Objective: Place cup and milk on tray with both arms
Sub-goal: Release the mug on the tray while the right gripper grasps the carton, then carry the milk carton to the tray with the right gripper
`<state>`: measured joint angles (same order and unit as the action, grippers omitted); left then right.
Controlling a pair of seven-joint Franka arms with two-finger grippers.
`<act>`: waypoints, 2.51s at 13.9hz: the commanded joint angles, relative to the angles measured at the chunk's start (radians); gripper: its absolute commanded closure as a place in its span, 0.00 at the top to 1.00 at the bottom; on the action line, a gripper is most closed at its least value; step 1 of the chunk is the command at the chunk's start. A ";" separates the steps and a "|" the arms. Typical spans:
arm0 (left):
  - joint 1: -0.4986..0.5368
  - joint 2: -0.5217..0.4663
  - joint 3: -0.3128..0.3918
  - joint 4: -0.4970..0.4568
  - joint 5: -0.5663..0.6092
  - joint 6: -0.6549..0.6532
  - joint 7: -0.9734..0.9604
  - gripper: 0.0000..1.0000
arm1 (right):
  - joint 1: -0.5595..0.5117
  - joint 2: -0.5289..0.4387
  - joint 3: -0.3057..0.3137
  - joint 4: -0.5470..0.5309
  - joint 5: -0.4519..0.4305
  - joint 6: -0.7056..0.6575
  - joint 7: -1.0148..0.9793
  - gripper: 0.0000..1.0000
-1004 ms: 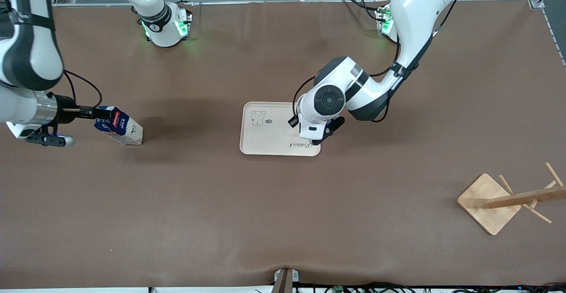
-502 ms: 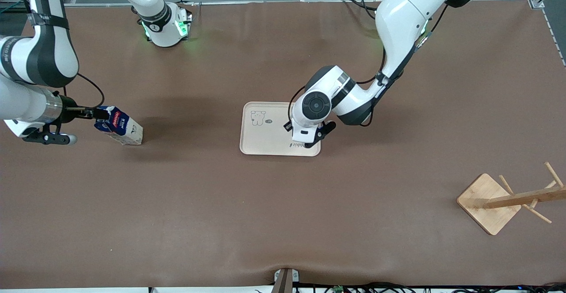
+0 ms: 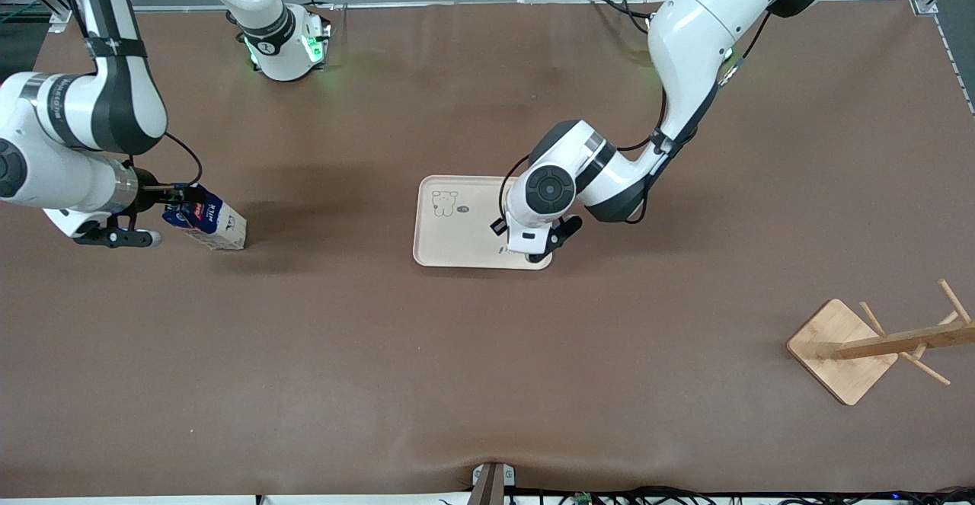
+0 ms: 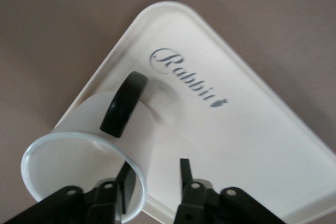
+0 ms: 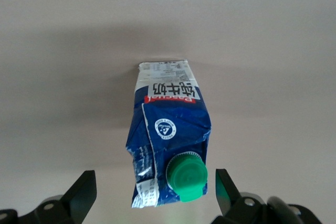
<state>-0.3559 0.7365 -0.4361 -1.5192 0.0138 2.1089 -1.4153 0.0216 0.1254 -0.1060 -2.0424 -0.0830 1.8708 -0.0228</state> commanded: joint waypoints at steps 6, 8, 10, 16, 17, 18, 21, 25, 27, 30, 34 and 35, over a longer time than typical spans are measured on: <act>0.148 -0.132 -0.001 0.143 0.141 -0.182 0.157 1.00 | 0.001 -0.026 0.000 -0.041 -0.054 0.056 -0.065 1.00; 0.216 -0.179 -0.004 0.143 0.141 -0.231 0.264 1.00 | 0.001 -0.024 0.000 -0.041 -0.066 0.060 -0.065 1.00; 0.267 -0.225 -0.003 0.143 0.141 -0.308 0.388 1.00 | -0.003 -0.024 0.000 -0.061 -0.067 0.082 -0.065 1.00; 0.438 -0.357 -0.003 0.143 0.146 -0.458 0.764 1.00 | -0.029 -0.026 -0.001 -0.121 -0.067 0.151 -0.063 0.35; 0.461 -0.376 -0.001 0.143 0.149 -0.484 0.827 1.00 | -0.028 -0.026 -0.001 -0.121 -0.067 0.146 -0.063 0.01; 0.477 -0.387 0.000 0.143 0.149 -0.518 0.892 1.00 | -0.029 -0.026 -0.001 -0.114 -0.066 0.119 -0.062 0.00; 0.561 -0.434 0.000 0.143 0.150 -0.573 1.036 1.00 | -0.006 -0.026 0.006 -0.058 -0.044 -0.016 -0.059 0.00; 0.632 -0.486 -0.003 0.143 0.147 -0.651 1.137 1.00 | 0.108 -0.024 0.011 0.170 0.045 -0.234 -0.042 0.00; 0.644 -0.523 0.000 0.143 0.147 -0.652 1.194 1.00 | 0.190 -0.023 0.011 0.256 0.054 -0.271 -0.005 0.00; 0.675 -0.581 0.002 0.143 0.130 -0.656 1.225 1.00 | 0.329 0.023 0.011 0.384 0.054 -0.272 0.134 0.00; 0.487 -0.649 0.184 0.119 0.127 -0.678 1.233 1.00 | 0.472 0.146 0.011 0.533 0.099 -0.272 0.270 0.00; 0.430 -0.657 0.241 0.114 0.127 -0.681 1.233 1.00 | 0.495 0.186 0.009 0.565 0.144 -0.274 0.289 0.00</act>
<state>0.1730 0.1238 -0.2954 -1.3661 0.1439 1.4377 -0.1986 0.4846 0.2074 -0.0820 -1.5917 0.0018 1.6232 0.2330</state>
